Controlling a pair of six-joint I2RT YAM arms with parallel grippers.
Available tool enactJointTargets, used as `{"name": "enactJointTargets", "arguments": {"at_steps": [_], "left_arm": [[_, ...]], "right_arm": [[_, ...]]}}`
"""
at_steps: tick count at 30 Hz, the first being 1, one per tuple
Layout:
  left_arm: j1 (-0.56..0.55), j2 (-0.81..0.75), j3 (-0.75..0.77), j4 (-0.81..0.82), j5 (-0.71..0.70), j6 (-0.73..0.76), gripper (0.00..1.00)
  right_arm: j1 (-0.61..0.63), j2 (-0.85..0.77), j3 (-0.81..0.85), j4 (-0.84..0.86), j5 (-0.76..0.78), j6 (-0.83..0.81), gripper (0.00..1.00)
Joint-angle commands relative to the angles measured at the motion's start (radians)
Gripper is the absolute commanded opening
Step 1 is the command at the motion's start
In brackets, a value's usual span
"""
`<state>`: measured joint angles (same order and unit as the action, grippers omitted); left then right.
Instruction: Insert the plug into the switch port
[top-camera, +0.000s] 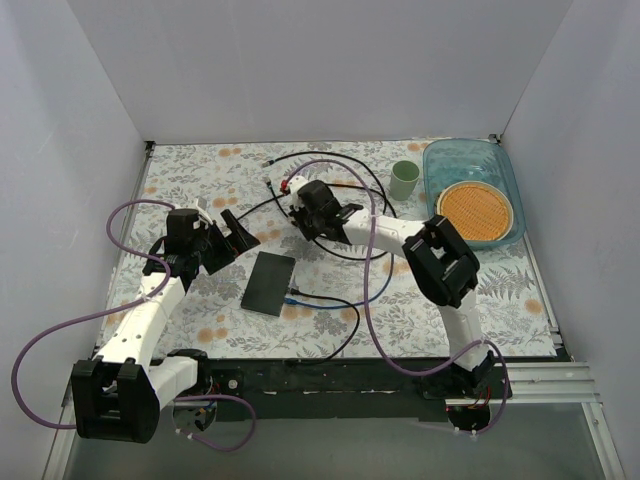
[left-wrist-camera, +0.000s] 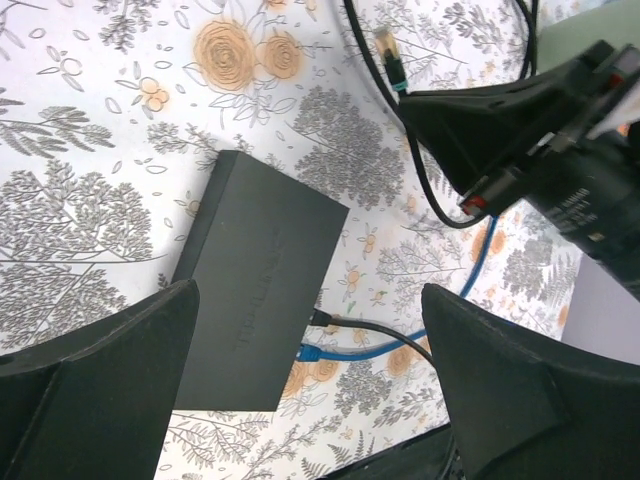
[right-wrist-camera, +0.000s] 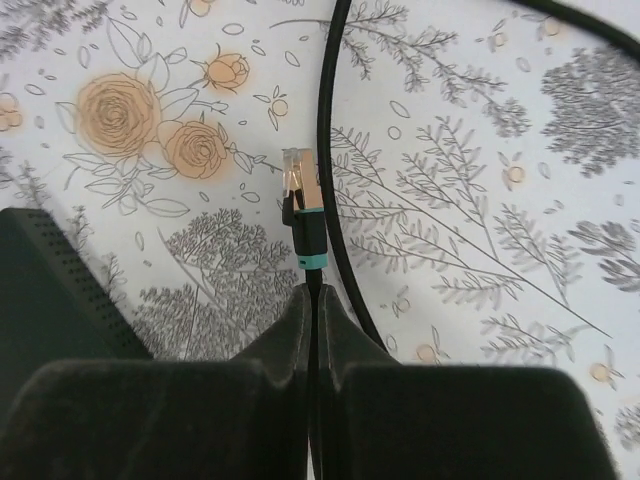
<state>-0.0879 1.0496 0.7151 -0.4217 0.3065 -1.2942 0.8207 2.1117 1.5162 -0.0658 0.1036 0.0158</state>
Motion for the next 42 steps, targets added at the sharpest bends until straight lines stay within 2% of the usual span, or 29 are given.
{"name": "enactJointTargets", "arguments": {"at_steps": [1,6,13,18,24,31,37,41,42], "left_arm": [[0.002,-0.019,-0.009,0.067,0.062,-0.017,0.93],[0.002,-0.026,-0.052,0.162,0.141,-0.040,0.93],[-0.004,-0.005,-0.095,0.294,0.264,-0.074,0.87],[-0.044,0.013,-0.109,0.366,0.287,-0.102,0.81],[-0.147,0.065,-0.101,0.389,0.204,-0.105,0.79],[-0.167,0.115,-0.101,0.417,0.183,-0.123,0.74],[-0.177,0.151,-0.091,0.471,0.198,-0.126,0.57],[-0.188,0.164,-0.088,0.485,0.213,-0.123,0.33],[-0.191,0.165,-0.088,0.485,0.212,-0.123,0.21]], "right_arm": [[0.005,-0.177,-0.056,-0.002,-0.059,-0.013,0.01],[0.005,-0.333,-0.241,0.057,-0.249,0.015,0.01],[0.011,-0.409,-0.298,0.052,-0.449,0.064,0.01],[0.020,-0.430,-0.317,0.052,-0.458,0.069,0.01],[0.024,-0.444,-0.317,0.057,-0.479,0.084,0.01],[0.029,-0.457,-0.317,0.055,-0.495,0.082,0.01],[0.028,-0.472,-0.330,0.054,-0.502,0.078,0.01],[0.029,-0.475,-0.330,0.057,-0.505,0.087,0.01],[0.029,-0.475,-0.329,0.057,-0.505,0.087,0.01]]}}
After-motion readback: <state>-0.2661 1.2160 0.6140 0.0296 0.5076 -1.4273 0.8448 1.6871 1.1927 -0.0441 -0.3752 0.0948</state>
